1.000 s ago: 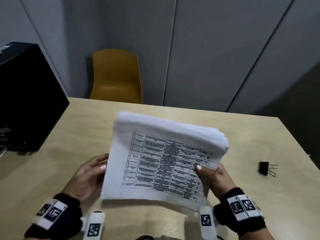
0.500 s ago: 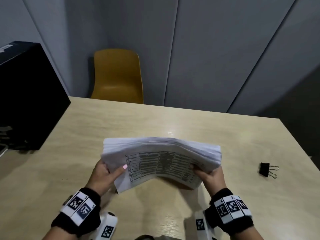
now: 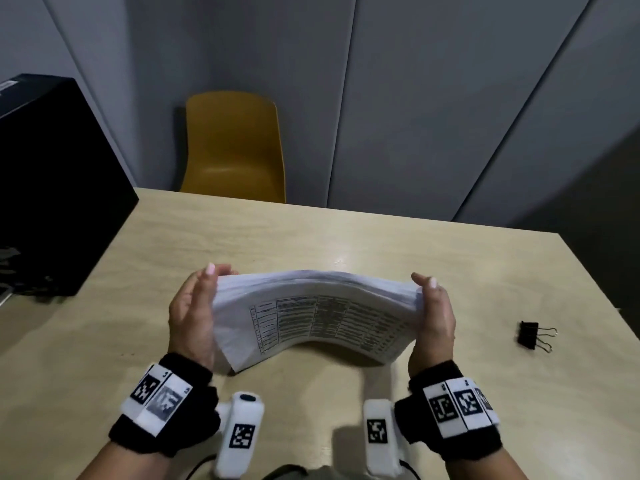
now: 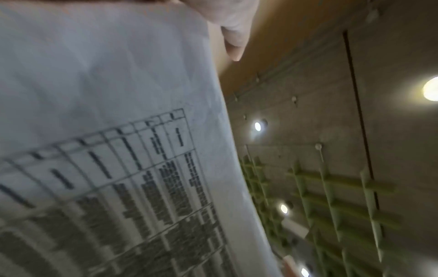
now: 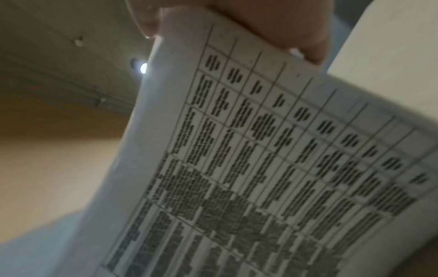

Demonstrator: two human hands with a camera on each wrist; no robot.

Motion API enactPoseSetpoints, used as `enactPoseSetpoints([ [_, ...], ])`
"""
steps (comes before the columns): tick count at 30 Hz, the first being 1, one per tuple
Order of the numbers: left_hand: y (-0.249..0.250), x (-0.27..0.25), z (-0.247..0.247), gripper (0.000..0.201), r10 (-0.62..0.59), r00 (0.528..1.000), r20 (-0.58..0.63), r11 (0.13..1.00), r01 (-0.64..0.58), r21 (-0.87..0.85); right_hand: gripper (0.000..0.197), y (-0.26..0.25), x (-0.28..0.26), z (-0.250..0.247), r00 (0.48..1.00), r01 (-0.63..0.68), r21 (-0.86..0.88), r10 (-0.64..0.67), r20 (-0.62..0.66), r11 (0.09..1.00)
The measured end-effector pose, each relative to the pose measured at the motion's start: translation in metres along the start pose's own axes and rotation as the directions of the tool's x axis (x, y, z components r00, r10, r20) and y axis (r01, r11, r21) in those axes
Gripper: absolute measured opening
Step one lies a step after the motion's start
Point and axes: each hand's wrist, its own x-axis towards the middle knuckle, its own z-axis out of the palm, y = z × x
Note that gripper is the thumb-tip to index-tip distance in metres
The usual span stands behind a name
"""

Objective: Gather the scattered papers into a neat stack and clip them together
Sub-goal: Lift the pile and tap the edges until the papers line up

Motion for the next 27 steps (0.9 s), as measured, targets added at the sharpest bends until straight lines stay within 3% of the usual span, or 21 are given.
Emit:
enactPoseSetpoints([
  [4,0.0,0.006,0.017,0.024,-0.025,0.983,-0.182,0.998,0.014,-0.063,0.049,-0.004,0.007,0.014,0.985,-0.125,0.074,0.133,-0.113,0.989],
  [7,-0.005,0.005,0.02,0.028,-0.029,0.977,-0.21,0.998,0.016,-0.065,0.033,-0.002,0.003,0.018,0.989,-0.093,0.068,0.1,-0.111,0.993],
  [10,-0.005,0.003,0.018,0.012,-0.024,0.982,-0.187,0.995,0.005,-0.104,0.038,-0.003,-0.001,0.017,0.996,-0.009,0.112,0.018,-0.086,0.994],
  [14,0.0,0.001,0.017,0.012,0.038,0.989,-0.143,0.988,-0.059,-0.141,0.039,-0.003,0.003,0.008,0.996,0.049,0.129,-0.038,-0.084,0.99],
  [18,-0.006,0.004,0.019,0.024,0.017,0.963,-0.267,0.996,-0.04,-0.081,0.042,-0.006,0.004,0.008,0.987,0.124,0.038,-0.12,-0.108,0.992],
  [27,-0.003,0.004,0.026,0.02,0.02,0.924,-0.381,0.998,-0.044,-0.054,0.029,-0.008,0.009,0.018,0.976,-0.004,0.011,0.006,-0.218,1.0],
])
